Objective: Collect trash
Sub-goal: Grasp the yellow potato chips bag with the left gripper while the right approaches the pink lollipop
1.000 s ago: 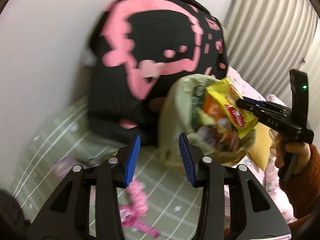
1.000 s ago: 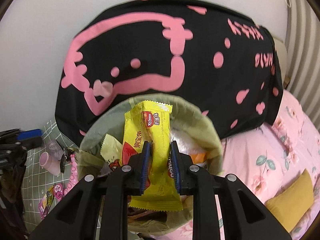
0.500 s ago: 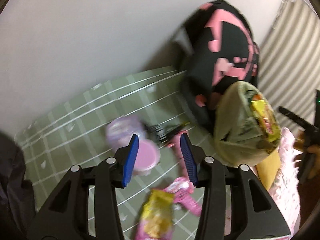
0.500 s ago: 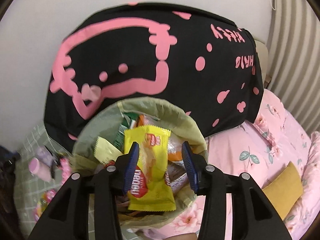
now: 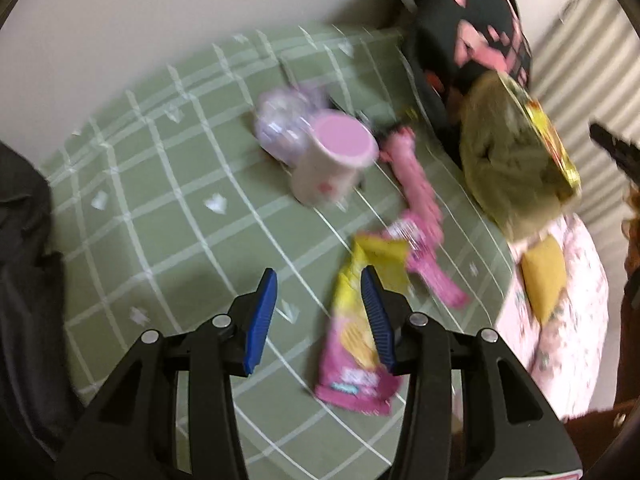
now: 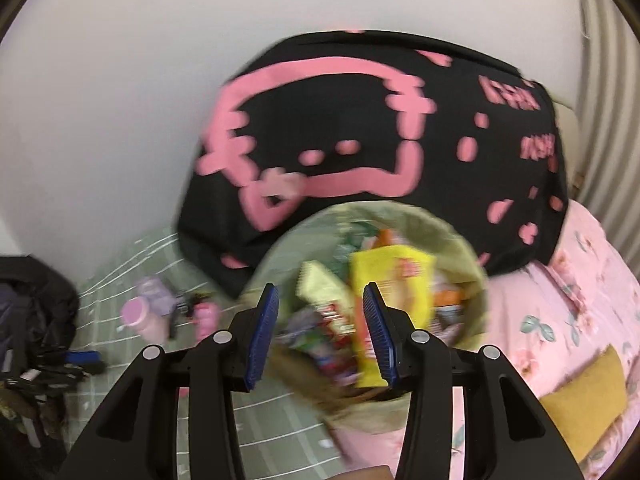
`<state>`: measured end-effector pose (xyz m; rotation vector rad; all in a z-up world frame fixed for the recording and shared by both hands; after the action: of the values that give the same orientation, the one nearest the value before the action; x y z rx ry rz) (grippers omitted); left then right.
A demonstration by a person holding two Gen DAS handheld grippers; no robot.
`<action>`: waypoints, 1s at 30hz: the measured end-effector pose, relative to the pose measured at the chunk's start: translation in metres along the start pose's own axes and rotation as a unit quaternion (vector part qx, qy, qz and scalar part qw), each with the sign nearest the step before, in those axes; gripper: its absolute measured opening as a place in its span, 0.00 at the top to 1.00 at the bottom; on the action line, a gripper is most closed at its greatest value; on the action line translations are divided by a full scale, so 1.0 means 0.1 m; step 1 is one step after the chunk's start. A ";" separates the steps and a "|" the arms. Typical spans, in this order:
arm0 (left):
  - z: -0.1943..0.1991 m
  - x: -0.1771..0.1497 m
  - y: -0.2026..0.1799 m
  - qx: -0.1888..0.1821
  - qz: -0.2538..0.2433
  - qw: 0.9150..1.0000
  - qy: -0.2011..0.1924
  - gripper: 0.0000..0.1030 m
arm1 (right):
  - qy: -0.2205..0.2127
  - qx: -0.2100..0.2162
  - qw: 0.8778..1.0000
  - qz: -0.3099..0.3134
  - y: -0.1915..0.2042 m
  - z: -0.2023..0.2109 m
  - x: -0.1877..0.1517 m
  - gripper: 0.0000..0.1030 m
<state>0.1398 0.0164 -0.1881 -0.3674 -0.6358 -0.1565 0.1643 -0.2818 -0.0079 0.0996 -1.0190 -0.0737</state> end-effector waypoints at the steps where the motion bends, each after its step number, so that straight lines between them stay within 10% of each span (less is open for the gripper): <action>1: -0.03 -0.05 -0.07 -0.003 -0.015 1.000 0.009 0.60 | 0.003 0.012 1.000 0.000 0.09 0.00 -0.02 0.59; 12: -0.37 -0.43 -0.32 0.036 -0.074 0.995 0.062 0.60 | 0.054 0.066 0.996 0.026 0.73 -0.10 -0.44 0.59; 15: -0.38 -0.48 -0.36 0.043 -0.078 0.994 0.066 0.74 | 0.077 0.078 0.994 0.021 0.80 -0.22 -0.65 0.59; 19: -0.33 -0.38 -0.23 0.049 -0.055 0.996 0.051 0.89 | 0.120 0.103 0.987 0.016 0.96 -0.44 -0.98 0.59; 30: -0.12 -0.15 0.30 0.065 0.025 0.997 0.022 0.91 | 0.176 0.176 0.959 0.134 1.82 -0.95 -1.46 0.59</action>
<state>0.1422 0.0400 -0.2151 -0.2532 -0.5904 -0.0754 0.1721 -0.0804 -0.1594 0.2880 -0.6731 0.3647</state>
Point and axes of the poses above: each gripper's, at about its wrist camera, not at the fingertips, and z roughly against the way its jaws point, y to its left, x to its top, the point moved 7 cm from there along -z, roughly the way its jaws point, and after that the axes turned 10 degrees about -y, right-handed, at the moved point
